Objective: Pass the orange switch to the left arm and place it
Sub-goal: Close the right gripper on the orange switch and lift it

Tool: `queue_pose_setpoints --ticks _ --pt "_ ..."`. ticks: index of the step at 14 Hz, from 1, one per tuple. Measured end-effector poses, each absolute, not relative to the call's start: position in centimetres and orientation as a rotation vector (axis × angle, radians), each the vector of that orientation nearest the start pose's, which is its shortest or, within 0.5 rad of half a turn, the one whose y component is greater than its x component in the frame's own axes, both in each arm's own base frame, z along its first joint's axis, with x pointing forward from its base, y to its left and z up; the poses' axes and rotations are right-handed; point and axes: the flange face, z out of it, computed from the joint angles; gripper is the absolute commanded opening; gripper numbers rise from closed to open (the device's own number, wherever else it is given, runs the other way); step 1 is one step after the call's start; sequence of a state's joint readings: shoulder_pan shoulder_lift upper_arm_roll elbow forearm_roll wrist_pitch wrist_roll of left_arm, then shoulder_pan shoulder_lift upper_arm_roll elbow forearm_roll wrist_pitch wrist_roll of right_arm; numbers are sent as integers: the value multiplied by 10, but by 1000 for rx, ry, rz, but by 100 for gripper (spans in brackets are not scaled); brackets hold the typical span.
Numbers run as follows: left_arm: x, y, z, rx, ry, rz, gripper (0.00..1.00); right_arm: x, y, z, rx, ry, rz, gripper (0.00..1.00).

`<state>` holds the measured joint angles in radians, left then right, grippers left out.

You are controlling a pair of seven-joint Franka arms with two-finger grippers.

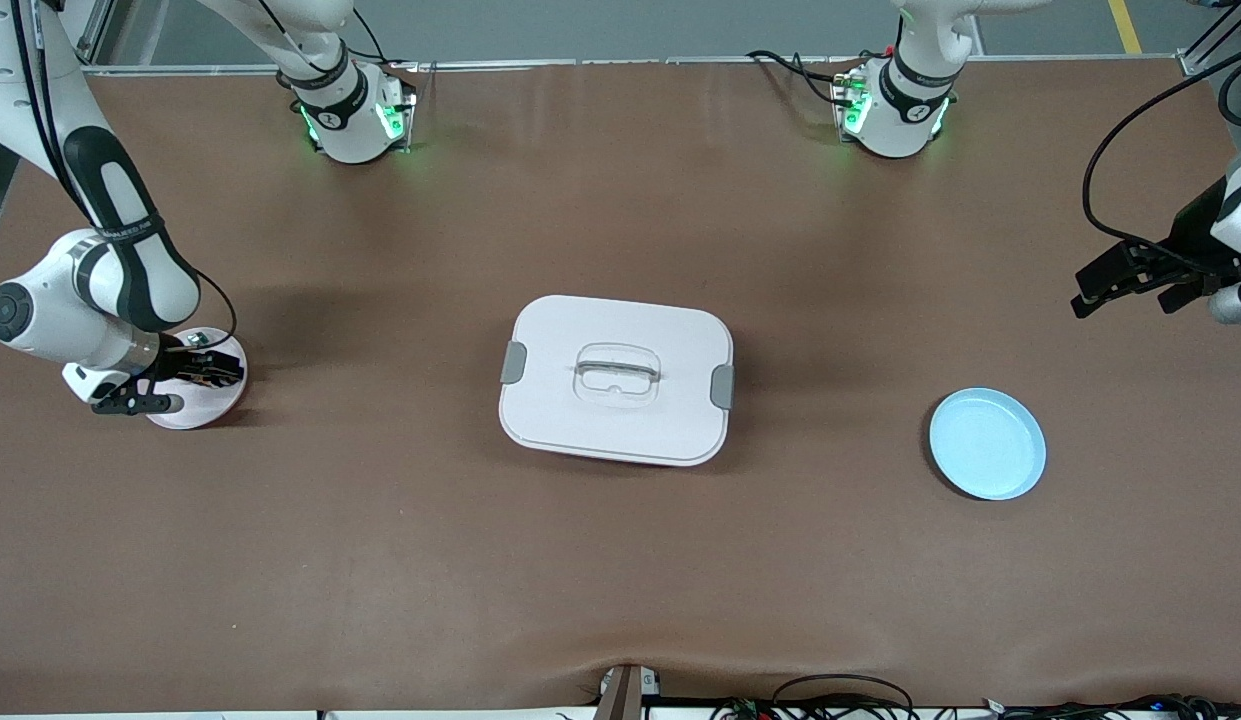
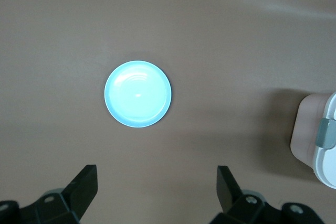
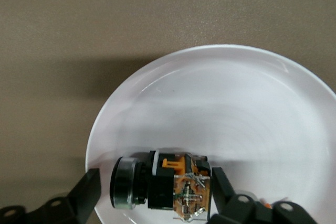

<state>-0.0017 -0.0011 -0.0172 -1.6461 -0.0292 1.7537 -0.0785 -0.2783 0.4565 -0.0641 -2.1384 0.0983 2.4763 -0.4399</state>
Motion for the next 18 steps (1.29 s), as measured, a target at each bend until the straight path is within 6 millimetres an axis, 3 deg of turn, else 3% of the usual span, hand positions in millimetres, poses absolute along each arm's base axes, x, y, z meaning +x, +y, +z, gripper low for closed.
queue_pose_setpoints --ticks 1,7,9,11,16,18 --pt "570 -13 606 -3170 -100 -169 100 525 -188 179 -3068 -33 150 0" --pt "571 -14 605 -3170 -100 -168 100 526 -189 181 -3051 -23 180 0" --pt "571 -14 605 -3170 -99 -168 100 533 -190 193 -3023 -18 227 0" --pt "571 -14 606 -3170 -98 -169 100 544 -191 219 -2993 -16 274 0" --pt "571 -15 609 -3170 -95 -179 100 572 -184 306 -2946 88 364 0" --pt "571 -15 609 -3170 -95 -180 100 579 -178 324 -2936 133 397 0"
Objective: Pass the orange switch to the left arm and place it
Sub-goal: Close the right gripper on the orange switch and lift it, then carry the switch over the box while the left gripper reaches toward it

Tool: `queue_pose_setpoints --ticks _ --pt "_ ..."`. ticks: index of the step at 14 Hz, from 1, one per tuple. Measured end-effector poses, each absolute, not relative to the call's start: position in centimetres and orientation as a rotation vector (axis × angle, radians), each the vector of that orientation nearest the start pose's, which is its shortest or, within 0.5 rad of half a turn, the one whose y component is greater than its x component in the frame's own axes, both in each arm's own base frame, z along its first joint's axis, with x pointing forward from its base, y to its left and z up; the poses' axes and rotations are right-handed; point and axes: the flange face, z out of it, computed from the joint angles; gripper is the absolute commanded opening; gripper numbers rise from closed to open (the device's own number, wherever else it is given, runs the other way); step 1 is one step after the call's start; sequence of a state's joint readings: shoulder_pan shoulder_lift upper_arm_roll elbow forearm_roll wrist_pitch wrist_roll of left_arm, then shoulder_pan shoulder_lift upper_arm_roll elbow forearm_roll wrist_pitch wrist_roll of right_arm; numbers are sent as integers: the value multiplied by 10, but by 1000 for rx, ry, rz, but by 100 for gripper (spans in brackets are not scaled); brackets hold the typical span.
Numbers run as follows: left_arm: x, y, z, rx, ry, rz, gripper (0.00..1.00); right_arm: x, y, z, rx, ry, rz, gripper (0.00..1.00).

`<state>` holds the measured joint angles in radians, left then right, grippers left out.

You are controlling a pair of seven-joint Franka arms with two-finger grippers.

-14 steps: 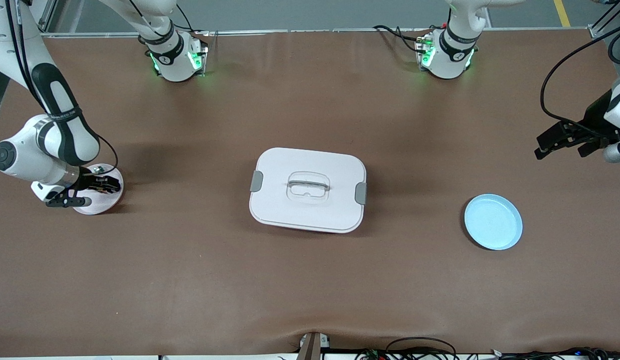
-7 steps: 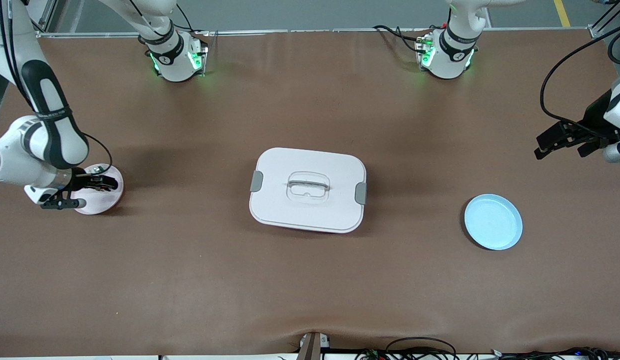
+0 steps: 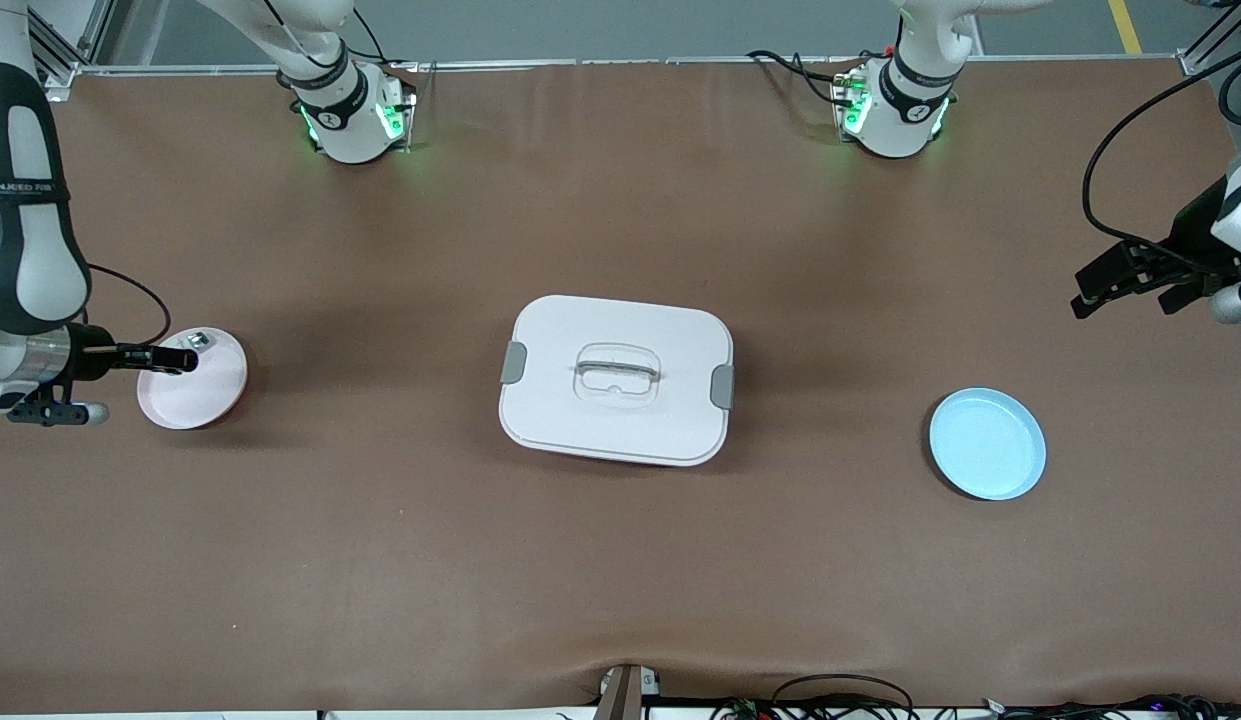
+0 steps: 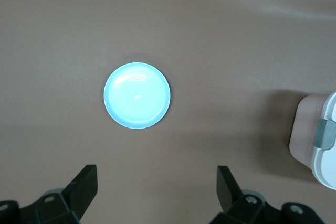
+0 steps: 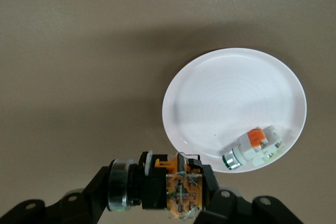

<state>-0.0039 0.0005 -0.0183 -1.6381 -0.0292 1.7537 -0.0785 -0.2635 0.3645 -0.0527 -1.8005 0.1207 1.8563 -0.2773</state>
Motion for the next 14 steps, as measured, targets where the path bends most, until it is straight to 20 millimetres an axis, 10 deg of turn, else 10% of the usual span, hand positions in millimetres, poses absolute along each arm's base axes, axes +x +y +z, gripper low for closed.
queue_pose_setpoints --ticks 14 --pt "571 -26 613 -3245 -100 -189 100 606 -28 429 -2774 632 521 0"
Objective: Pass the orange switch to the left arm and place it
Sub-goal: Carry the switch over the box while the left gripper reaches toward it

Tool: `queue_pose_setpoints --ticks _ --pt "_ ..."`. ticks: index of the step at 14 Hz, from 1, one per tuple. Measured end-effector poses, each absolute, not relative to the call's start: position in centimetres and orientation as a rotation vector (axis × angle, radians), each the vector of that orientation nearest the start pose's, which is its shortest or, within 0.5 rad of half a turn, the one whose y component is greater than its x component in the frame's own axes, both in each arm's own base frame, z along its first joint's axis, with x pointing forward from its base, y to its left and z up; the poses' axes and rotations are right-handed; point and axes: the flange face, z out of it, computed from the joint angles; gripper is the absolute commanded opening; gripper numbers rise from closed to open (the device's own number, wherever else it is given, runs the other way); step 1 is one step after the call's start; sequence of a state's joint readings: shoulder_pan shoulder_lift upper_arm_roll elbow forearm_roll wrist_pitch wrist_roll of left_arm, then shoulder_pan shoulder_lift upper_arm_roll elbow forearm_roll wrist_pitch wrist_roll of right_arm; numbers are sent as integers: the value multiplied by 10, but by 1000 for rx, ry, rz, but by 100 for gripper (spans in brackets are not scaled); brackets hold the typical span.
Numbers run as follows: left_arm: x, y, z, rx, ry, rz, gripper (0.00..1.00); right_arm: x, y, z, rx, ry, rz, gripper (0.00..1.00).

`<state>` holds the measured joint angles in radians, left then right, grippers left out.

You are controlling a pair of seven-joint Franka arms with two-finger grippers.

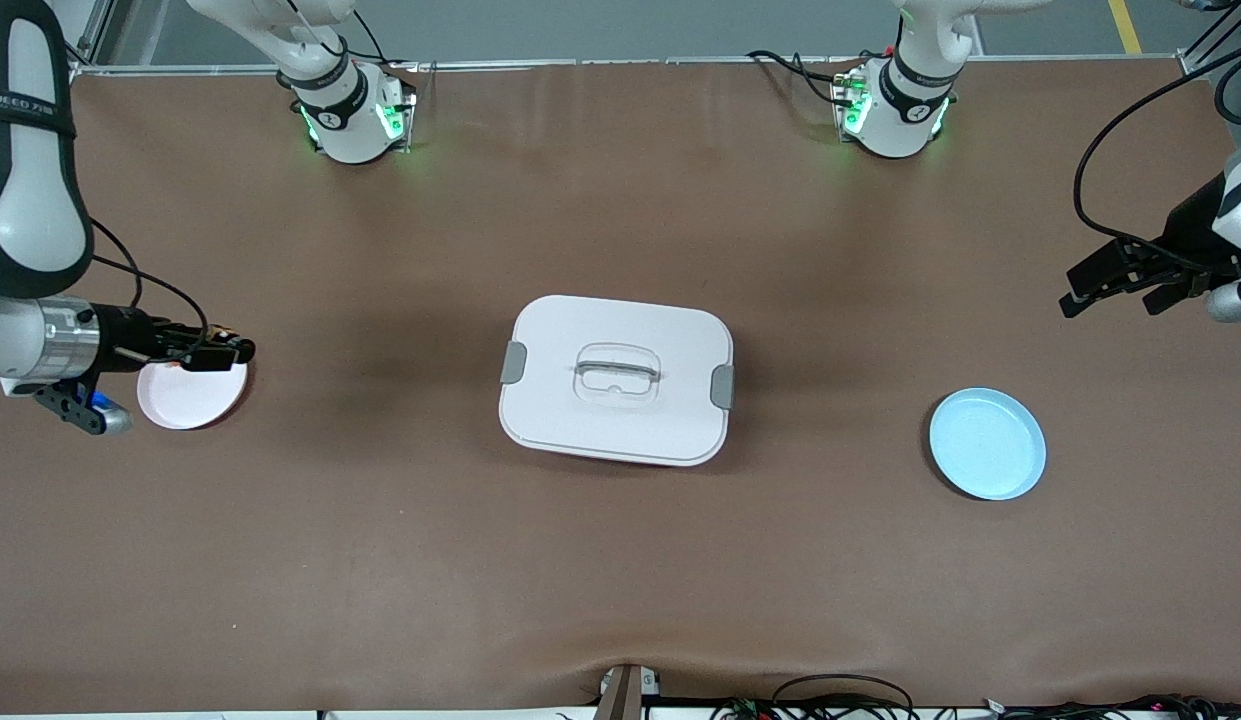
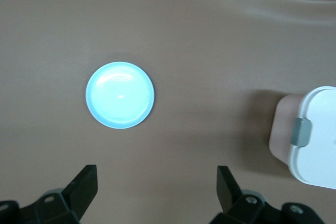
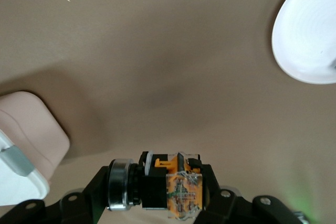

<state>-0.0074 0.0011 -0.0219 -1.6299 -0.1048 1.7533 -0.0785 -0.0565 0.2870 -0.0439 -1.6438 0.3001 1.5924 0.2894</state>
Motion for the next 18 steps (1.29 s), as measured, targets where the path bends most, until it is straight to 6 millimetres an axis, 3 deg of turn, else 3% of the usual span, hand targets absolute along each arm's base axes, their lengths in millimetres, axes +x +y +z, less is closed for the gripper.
queue_pose_setpoints --ticks 4,8,13,15,18 --pt "567 -76 626 -3326 7 -204 100 613 38 447 -2688 787 545 0" --pt "564 -97 631 -3487 -2 -177 100 615 80 461 -2609 923 570 0" --pt "557 -154 626 -3603 -119 -62 100 612 176 496 -2542 1093 534 0" --pt "559 -188 618 -3628 -169 -38 100 609 196 508 -2528 1129 523 0" --pt "560 -241 601 -3665 -166 -35 100 608 210 510 -2487 1197 526 0"
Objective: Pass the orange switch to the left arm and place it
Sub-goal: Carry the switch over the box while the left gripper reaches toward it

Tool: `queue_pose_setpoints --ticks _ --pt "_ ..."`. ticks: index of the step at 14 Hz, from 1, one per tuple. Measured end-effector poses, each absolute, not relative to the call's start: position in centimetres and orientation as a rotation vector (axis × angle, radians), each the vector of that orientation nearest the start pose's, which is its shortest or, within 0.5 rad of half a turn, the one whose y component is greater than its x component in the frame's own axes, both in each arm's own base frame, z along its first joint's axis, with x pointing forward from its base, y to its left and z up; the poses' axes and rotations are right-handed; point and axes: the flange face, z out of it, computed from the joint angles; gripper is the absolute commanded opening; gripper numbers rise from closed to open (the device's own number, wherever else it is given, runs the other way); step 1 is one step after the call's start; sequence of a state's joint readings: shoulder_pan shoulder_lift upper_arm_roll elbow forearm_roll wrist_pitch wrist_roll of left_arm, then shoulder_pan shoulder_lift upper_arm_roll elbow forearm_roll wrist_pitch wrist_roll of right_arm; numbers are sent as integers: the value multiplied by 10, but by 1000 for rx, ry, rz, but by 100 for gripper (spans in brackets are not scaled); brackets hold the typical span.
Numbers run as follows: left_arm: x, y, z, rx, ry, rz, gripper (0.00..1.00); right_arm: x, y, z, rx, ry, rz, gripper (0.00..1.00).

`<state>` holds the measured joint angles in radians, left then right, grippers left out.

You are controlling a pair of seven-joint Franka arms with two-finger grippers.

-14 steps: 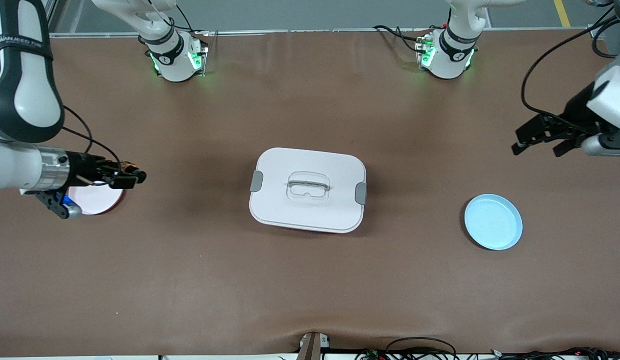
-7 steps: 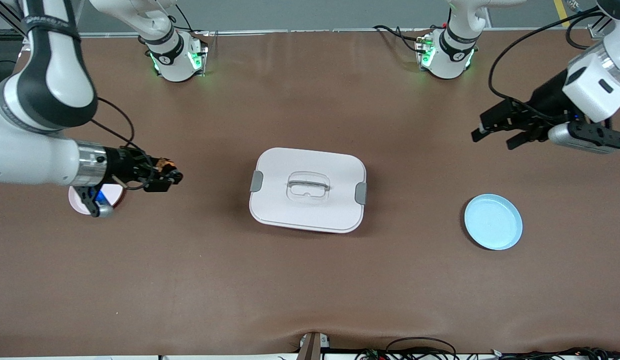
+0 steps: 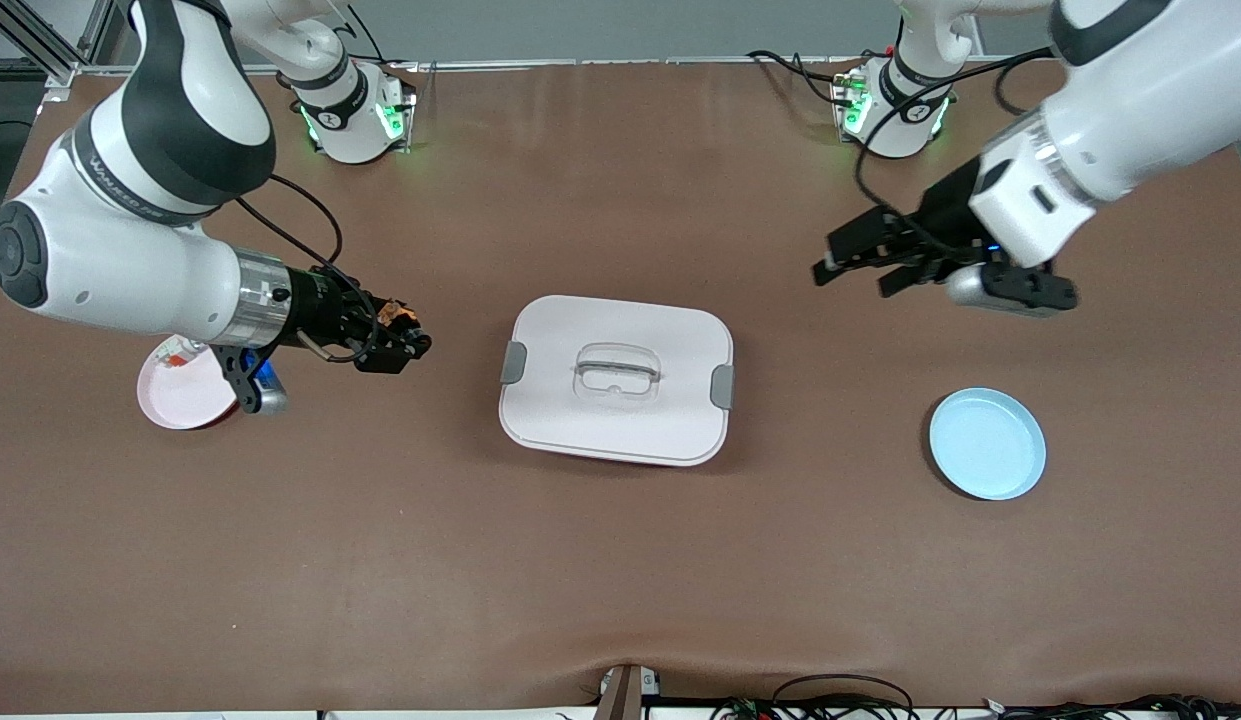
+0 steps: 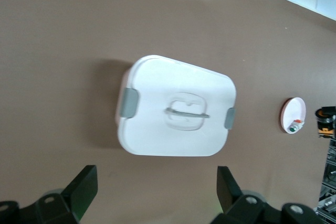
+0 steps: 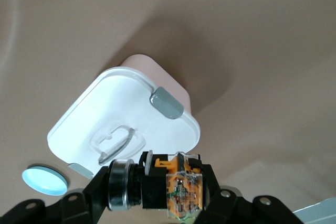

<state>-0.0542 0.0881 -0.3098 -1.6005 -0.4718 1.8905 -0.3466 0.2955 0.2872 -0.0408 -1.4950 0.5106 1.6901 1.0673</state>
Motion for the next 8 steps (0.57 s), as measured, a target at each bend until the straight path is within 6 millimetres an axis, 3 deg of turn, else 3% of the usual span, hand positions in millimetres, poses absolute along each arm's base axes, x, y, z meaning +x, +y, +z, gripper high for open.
queue_pose_setpoints --ticks 2,8 --pt "560 -266 592 2563 109 6 100 609 222 513 -2425 1254 528 0" --pt "565 -316 558 2401 139 -85 100 618 277 520 -2287 1425 479 0"
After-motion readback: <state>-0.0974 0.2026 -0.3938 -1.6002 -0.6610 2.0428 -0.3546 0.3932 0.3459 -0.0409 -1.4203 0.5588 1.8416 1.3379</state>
